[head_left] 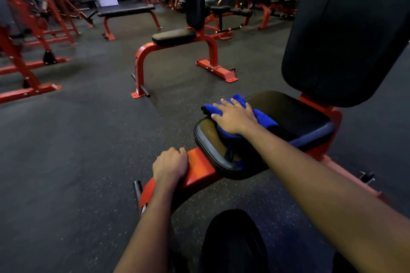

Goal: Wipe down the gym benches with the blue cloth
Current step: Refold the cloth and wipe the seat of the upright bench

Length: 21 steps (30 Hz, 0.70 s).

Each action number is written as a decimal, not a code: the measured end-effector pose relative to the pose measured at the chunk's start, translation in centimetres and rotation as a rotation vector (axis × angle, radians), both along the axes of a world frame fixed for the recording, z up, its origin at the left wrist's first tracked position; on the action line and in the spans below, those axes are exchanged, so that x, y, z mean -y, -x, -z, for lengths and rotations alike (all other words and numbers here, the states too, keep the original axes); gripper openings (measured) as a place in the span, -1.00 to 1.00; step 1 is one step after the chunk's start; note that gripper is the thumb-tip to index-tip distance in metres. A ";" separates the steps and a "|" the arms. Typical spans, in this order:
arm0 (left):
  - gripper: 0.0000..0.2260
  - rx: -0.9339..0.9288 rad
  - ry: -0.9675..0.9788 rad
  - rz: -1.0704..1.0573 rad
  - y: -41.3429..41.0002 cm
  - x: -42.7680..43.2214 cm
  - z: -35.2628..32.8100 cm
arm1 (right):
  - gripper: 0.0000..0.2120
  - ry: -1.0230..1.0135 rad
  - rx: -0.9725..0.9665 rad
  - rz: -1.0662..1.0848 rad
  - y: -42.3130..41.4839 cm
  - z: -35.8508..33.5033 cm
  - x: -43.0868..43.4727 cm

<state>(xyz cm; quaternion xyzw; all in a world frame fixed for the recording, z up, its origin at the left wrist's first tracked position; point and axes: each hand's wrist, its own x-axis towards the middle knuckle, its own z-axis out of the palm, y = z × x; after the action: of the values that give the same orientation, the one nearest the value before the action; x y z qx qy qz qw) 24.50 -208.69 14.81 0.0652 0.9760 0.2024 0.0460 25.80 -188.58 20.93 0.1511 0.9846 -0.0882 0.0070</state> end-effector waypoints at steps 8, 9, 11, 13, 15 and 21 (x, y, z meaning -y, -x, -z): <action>-0.58 -0.005 -0.001 -0.019 0.4 -0.2 0.2 | -0.46 -0.036 -0.099 -0.008 -7.5 1.0 0.4; -0.58 0.001 -0.003 -0.024 0.5 -0.3 0.2 | -0.46 -0.022 -0.083 -0.002 -6.6 0.9 0.1; -0.57 0.012 -0.005 -0.028 0.4 -0.2 0.1 | -0.46 -0.002 -0.052 0.026 -4.3 0.5 -0.4; -0.57 0.013 -0.001 -0.026 0.1 -0.2 0.0 | -0.46 0.007 -0.033 0.054 -2.9 0.2 -0.6; -0.57 0.011 -0.004 -0.021 -0.1 -0.1 0.0 | -0.45 0.007 -0.046 0.049 -3.6 0.1 0.0; -0.57 0.008 -0.006 -0.012 -0.2 0.0 -0.1 | -0.48 -0.079 -0.289 0.034 -11.2 2.4 1.2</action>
<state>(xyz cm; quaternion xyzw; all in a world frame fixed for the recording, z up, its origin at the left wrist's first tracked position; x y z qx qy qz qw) 24.69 -208.67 14.92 0.0589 0.9756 0.2058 0.0484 37.04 -189.77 18.54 0.1536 0.9754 -0.0702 -0.1421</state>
